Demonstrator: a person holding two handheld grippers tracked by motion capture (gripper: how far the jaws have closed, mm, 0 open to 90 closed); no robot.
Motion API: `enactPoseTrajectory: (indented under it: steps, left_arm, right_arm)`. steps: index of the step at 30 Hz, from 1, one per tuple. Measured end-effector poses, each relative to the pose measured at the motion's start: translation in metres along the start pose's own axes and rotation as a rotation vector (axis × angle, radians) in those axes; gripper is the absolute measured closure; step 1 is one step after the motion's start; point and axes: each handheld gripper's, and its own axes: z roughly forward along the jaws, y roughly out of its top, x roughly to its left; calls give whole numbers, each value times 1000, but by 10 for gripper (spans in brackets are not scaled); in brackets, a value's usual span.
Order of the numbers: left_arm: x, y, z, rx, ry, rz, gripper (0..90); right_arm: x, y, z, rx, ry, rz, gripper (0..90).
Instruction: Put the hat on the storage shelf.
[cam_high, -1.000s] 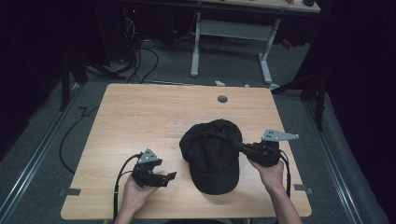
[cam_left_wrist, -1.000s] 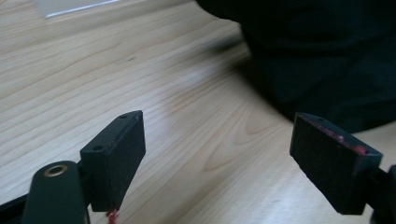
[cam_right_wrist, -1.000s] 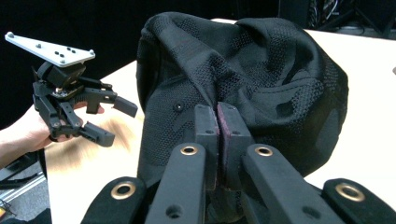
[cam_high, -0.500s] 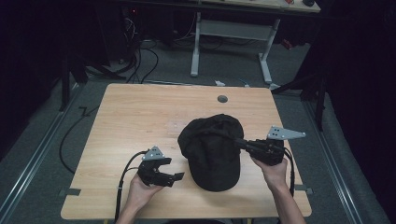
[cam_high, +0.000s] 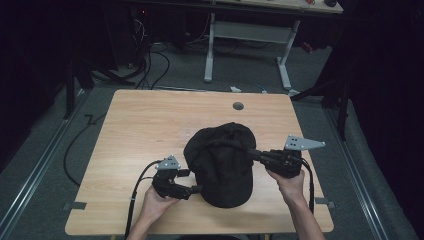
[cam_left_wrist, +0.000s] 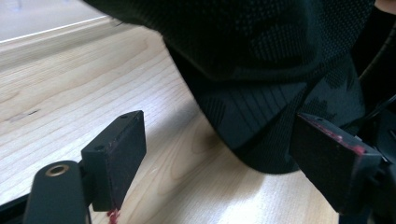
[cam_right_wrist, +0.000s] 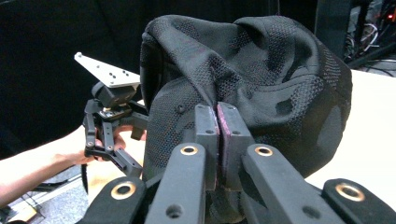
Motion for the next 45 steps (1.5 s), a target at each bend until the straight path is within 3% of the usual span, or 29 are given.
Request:
enactPoseTrajectory:
  steps: [12,20,32,45]
  left_arm:
    - [-6,-4,0,48,-92,-13,204]
    - [-10,-3,-3,42,-137,-24,257]
    - [-13,-5,-6,34,-132,5,363]
    - [-12,1,-15,31,-157,-20,577]
  right_arm:
    - [1,0,4,-15,61,-3,884]
    - [-2,-3,6,-21,83,1,884]
    - [-3,-7,8,11,-20,-64,883]
    - [-14,-11,15,-5,-28,-84,878]
